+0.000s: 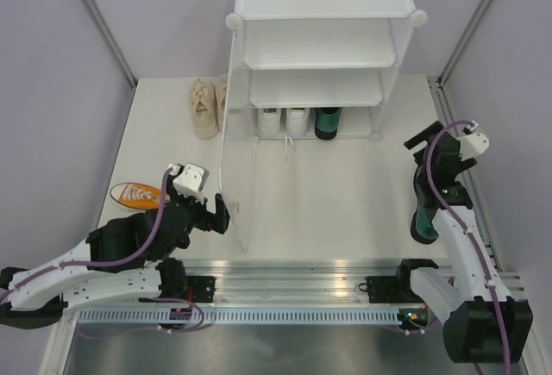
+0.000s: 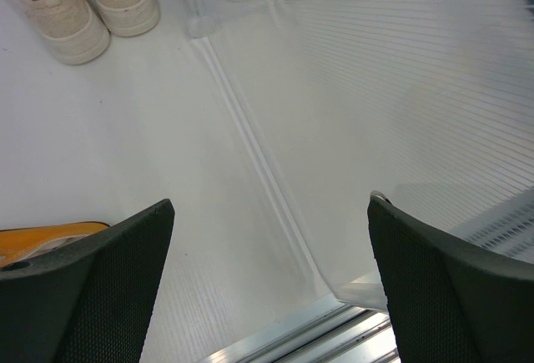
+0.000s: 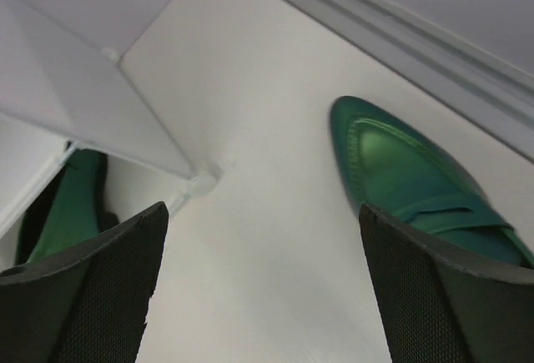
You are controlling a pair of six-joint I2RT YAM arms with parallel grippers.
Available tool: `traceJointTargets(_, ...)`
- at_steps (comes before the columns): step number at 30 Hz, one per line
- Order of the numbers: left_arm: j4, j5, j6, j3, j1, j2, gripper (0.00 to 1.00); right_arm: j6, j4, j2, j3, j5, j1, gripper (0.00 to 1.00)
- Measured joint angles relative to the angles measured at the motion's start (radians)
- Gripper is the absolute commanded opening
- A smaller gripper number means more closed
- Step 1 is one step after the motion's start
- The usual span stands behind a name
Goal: Place and organize the shoes in the shoe cabinet
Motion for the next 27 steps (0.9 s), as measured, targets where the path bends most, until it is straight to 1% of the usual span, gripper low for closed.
traceJointTargets(3, 0.000, 0.000, 0.000, 0.000, 0.000, -0.001, 1.00, 0.016, -0.088, -0.055, -0.028, 0.032, -0.076, 0.98)
traceJointTargets(6, 0.000, 0.001, 0.000, 0.000, 0.000, -0.005, 1.00, 0.036, -0.142, -0.061, -0.080, 0.025, -0.148, 0.98)
traceJointTargets(10, 0.000, 0.001, 0.000, 0.000, 0.000, -0.019, 1.00, 0.072, -0.193, -0.014, -0.173, -0.017, -0.225, 0.98)
traceJointTargets(13, 0.001, 0.004, 0.000, 0.000, 0.000, -0.028, 1.00, 0.094, -0.201, 0.046, -0.203, -0.052, -0.242, 0.96)
traceJointTargets(14, 0.001, 0.005, 0.000, 0.000, 0.000, -0.029, 1.00, 0.098, -0.196, 0.064, -0.206, -0.064, -0.243, 0.91)
traceJointTargets(16, 0.002, 0.009, 0.000, 0.000, 0.000, -0.033, 1.00, 0.110, -0.186, 0.099, -0.222, -0.090, -0.245, 0.86)
traceJointTargets(18, 0.003, 0.010, 0.000, 0.000, 0.000, -0.038, 1.00, 0.112, -0.164, 0.108, -0.226, -0.101, -0.247, 0.74)
traceJointTargets(19, 0.004, 0.011, 0.000, 0.000, 0.000, -0.042, 1.00, 0.114, -0.150, 0.109, -0.230, -0.113, -0.249, 0.67)
traceJointTargets(20, 0.007, 0.012, 0.000, -0.002, 0.000, -0.049, 1.00, 0.112, -0.135, 0.110, -0.234, -0.125, -0.249, 0.53)
traceJointTargets(22, 0.008, 0.016, 0.000, -0.004, 0.000, -0.060, 1.00, 0.108, -0.108, 0.112, -0.240, -0.157, -0.249, 0.43)
traceJointTargets(23, 0.008, 0.018, 0.000, -0.004, 0.000, -0.064, 1.00, 0.106, -0.097, 0.113, -0.241, -0.167, -0.249, 0.33)
traceJointTargets(26, 0.013, 0.025, 0.000, -0.004, 0.000, -0.067, 1.00, 0.090, -0.077, 0.111, -0.250, -0.190, -0.249, 0.21)
traceJointTargets(27, 0.015, 0.027, 0.000, -0.005, 0.000, -0.067, 1.00, 0.084, -0.074, 0.107, -0.254, -0.193, -0.250, 0.19)
